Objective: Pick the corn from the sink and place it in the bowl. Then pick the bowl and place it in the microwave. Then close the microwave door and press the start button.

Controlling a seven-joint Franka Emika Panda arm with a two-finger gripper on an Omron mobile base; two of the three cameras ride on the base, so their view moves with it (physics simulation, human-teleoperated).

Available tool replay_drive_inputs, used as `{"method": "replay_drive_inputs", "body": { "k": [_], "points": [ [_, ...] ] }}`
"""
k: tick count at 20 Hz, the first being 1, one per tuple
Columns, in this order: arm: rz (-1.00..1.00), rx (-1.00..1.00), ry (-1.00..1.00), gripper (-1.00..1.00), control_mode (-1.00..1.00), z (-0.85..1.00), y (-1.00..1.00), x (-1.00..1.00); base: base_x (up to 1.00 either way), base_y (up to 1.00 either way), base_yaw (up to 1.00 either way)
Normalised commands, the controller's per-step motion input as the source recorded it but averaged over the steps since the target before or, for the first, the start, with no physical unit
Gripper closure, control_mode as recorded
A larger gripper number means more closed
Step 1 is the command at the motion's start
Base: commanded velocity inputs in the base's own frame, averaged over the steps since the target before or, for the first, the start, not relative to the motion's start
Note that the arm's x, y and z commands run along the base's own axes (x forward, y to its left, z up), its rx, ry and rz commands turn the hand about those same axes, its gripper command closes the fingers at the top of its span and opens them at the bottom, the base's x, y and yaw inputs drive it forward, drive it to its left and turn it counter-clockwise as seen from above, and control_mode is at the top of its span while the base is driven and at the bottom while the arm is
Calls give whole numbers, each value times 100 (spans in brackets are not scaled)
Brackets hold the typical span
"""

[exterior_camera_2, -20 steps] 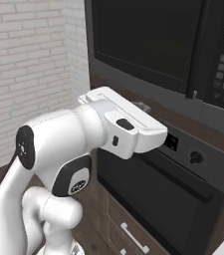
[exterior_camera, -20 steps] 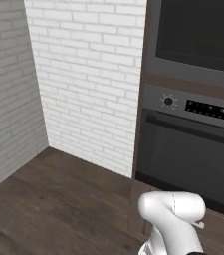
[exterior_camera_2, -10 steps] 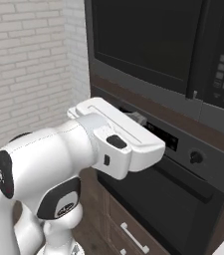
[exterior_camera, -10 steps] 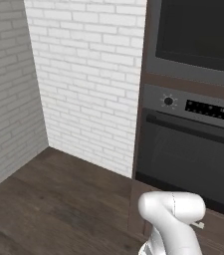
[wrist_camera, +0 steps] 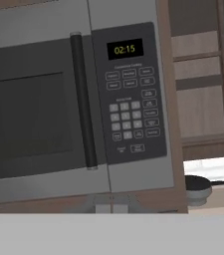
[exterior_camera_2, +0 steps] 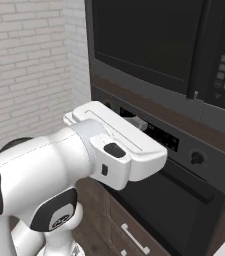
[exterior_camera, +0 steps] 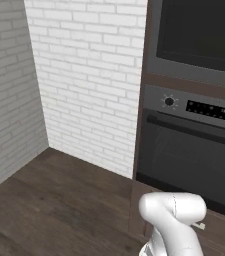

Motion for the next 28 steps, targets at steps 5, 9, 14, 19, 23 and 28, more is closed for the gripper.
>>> {"method": "replay_drive_inputs", "body": {
  "k": [5,9,14,19,23,28],
  "points": [
    [0,0,2,100,-100,0,-2,1,0,0,0],
    [0,0,8,100,-100,0,-8,0,0,0,0],
    [0,0,8,100,-100,1,-42,6,0,0,0],
    [0,0,1,100,-100,9,-25,7,0,0,0],
    [0,0,0,100,-100,11,-18,12,0,0,0],
    [0,0,0,100,-100,0,-24,23,0,0,0]
  ]
}}
